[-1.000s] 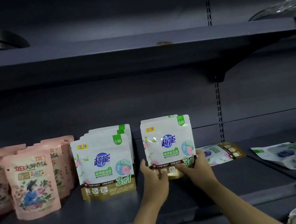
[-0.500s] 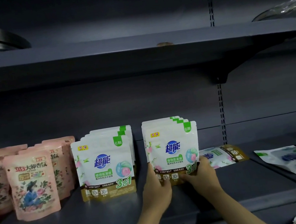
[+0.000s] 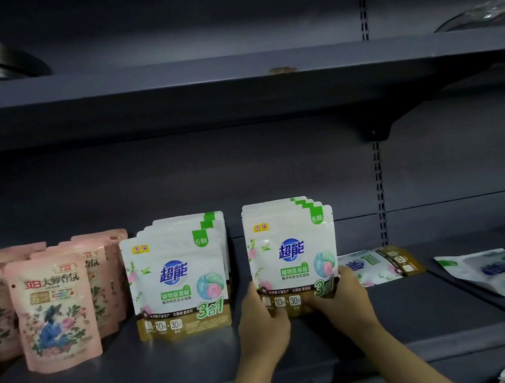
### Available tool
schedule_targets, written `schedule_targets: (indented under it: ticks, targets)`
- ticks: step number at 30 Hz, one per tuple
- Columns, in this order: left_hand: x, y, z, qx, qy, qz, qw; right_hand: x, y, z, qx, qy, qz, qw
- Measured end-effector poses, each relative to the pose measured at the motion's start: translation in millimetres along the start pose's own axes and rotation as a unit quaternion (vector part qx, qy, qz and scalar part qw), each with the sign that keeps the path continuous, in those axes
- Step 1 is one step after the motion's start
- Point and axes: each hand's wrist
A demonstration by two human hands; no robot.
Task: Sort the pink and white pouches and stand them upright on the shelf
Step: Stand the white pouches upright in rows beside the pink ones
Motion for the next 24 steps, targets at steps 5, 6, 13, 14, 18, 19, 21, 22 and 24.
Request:
schedule_targets:
  ticks: [5,6,13,14,18,19,21,22,24]
  targets:
    - [0,1,-1,-0.007,0.002,0.014,1.0,-1,-2,-3,-0.003,-0.009,0.01,1.0]
    - [1,1,-2,-0.006,0.007,0.02,1.0,-1,-2,-4,-0.006,-0.013,0.01,1.0]
    - [3,1,-6,0.0,0.025,0.043,0.999,0,0,-3,0.008,-0.013,0.016,1.0]
    - [3,-1,-4,0.009,0.037,0.064,0.997,0,-1,-4,0.017,-0.003,0.022,1.0]
    - [1,-9,7,0.164,0.07,0.197,0.964,-6,-2,-9,0.033,0.03,0.068,0.997]
    - [2,-9,9,0.215,0.071,0.213,0.95,-10,-1,-8,0.021,0.028,0.081,0.996]
    - [9,-8,18,0.276,0.061,0.204,0.937,-23,1,-9,-0.013,0.021,0.103,0.994]
    - [15,-7,26,0.297,0.055,0.192,0.934,-30,3,-9,-0.028,0.014,0.111,0.993]
    - [29,-6,45,0.339,0.045,0.17,0.924,-49,10,-8,-0.048,-0.007,0.124,0.991]
Point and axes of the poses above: each hand's wrist, its own y-axis towards the middle knuckle, its own x-axis out of the palm, z = x × y, and after that the axes turned 3 degrees about -x, right-handed
